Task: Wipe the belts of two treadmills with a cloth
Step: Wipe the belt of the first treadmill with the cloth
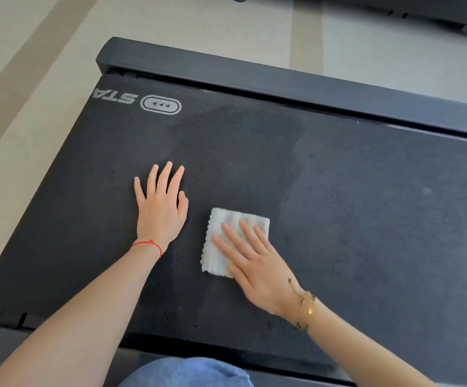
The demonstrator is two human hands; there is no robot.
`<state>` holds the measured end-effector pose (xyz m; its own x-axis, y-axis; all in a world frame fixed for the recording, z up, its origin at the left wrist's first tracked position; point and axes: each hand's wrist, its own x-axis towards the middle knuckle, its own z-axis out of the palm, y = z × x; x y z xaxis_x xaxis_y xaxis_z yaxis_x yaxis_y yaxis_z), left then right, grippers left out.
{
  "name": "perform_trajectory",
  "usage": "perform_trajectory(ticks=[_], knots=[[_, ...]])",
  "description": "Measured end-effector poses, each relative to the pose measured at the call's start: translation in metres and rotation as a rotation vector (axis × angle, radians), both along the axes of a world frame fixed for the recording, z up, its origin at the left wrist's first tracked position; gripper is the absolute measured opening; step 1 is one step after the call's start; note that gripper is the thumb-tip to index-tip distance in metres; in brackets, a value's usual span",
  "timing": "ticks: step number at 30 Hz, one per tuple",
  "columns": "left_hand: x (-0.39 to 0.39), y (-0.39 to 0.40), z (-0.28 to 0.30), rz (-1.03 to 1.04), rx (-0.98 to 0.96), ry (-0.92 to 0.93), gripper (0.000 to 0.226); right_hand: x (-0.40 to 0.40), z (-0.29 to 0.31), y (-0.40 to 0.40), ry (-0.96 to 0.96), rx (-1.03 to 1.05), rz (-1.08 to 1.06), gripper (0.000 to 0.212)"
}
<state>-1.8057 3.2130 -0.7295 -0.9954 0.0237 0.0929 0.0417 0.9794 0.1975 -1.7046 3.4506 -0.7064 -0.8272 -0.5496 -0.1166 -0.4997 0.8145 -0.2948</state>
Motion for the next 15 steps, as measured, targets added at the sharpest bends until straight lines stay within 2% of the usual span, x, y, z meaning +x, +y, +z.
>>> perform_trajectory(ticks=[4,7,10,11,15], knots=[[0.000,0.001,0.003,-0.007,-0.001,-0.029,0.054,-0.026,0.004,0.022,0.071,0.089,0.035,0.053],[0.001,-0.001,0.004,-0.007,0.002,-0.052,0.054,-0.095,0.006,0.043,0.073,0.186,-0.218,0.053],[0.000,-0.001,0.004,-0.010,0.005,-0.052,0.054,-0.127,0.009,0.039,-0.022,0.086,-0.470,0.053],[0.000,-0.001,0.004,-0.010,0.004,-0.046,0.054,-0.123,0.007,0.031,-0.010,0.087,-0.462,0.054],[0.001,-0.001,0.001,-0.017,-0.009,-0.017,0.055,-0.058,-0.002,0.004,0.015,0.055,-0.205,0.054]])
